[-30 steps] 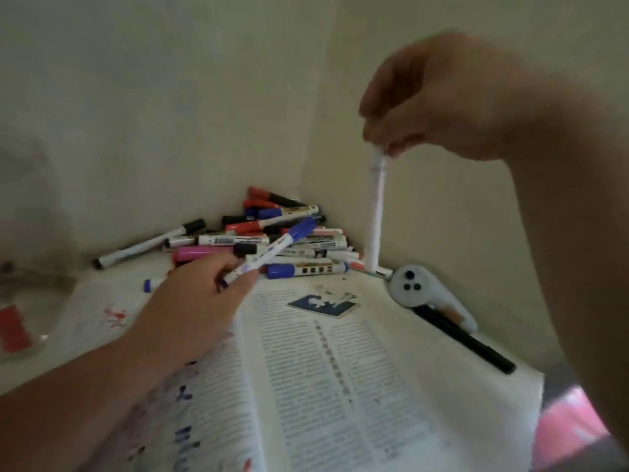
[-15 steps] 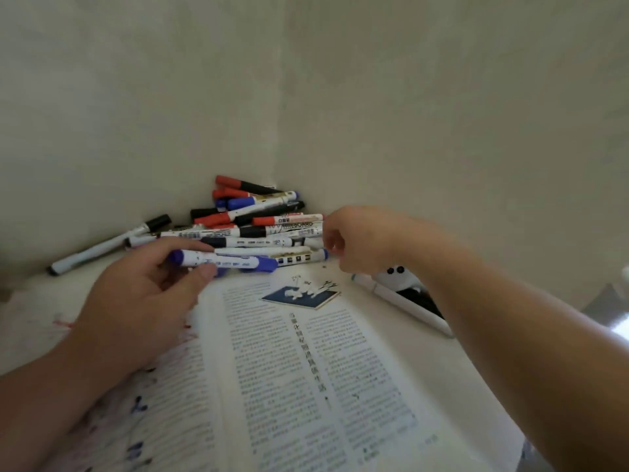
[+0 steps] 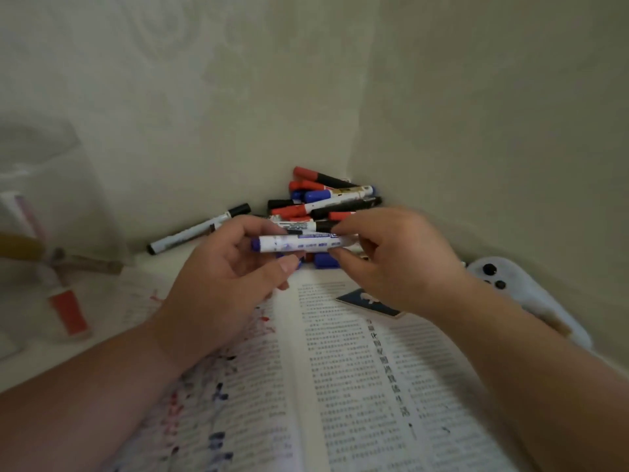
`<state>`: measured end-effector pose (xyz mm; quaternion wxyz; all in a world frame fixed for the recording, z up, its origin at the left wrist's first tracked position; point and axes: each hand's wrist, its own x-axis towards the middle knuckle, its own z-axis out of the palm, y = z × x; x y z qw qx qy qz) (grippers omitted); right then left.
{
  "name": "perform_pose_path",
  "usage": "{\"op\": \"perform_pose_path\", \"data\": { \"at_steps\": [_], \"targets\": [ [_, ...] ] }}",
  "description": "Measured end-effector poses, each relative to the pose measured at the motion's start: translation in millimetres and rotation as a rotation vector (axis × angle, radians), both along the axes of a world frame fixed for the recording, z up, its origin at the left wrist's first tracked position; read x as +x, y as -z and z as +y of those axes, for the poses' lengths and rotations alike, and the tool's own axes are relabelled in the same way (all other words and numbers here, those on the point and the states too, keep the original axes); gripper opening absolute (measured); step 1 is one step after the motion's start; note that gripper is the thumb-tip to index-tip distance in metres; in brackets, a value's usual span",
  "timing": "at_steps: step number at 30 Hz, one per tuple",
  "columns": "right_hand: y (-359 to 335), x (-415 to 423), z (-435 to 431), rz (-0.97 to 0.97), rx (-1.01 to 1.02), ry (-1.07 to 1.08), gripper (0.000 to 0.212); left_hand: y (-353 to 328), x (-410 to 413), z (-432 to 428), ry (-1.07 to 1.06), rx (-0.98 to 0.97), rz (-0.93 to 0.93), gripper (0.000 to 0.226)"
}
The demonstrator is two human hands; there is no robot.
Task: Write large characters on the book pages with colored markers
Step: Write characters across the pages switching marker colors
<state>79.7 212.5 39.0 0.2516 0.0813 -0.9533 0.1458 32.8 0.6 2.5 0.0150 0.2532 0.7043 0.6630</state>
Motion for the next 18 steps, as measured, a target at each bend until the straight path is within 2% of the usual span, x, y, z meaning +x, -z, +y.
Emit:
{"op": "perform_pose_path", "data": {
  "at_steps": [1, 3, 5, 8, 10, 12, 14, 16, 18],
  "targets": [
    [-2, 2, 5, -0.007, -0.054, 0.035, 0.012, 1, 0, 0, 0.039, -0.006, 0.004, 0.040],
    [-10, 4, 20, 0.020, -0.343, 0.116, 0.006, 3, -1, 1, 0.056, -0.049, 0.023, 0.049],
    [-18, 8, 36, 0.097, -0.615, 0.193, 0.016, 5, -1, 2, 0.042, -0.100, 0.040, 0.039],
    [-20, 11, 50, -0.009, -0.709, 0.196, 0.032, 4, 1, 3, 0.028, -0.195, 0.068, 0.024],
    [-16, 9, 53, -0.146, -0.603, 0.215, 0.032, 2, 3, 4, 0.035, -0.252, 0.088, 0.023],
    [-12, 7, 53, -0.273, -0.311, 0.249, 0.022, 0, 5, 4, 0.042, -0.271, 0.105, 0.023],
    [-8, 6, 48, -0.438, -0.062, 0.263, 0.034, -1, 5, 3, 0.049, -0.256, 0.103, 0.020],
    [-4, 4, 42, -0.515, 0.006, 0.249, 0.036, -1, 7, 3, 0.038, -0.258, 0.121, 0.020],
    [-3, 3, 38, -0.491, 0.023, 0.215, 0.035, -1, 7, 2, 0.028, -0.265, 0.123, 0.023]
  ]
}}
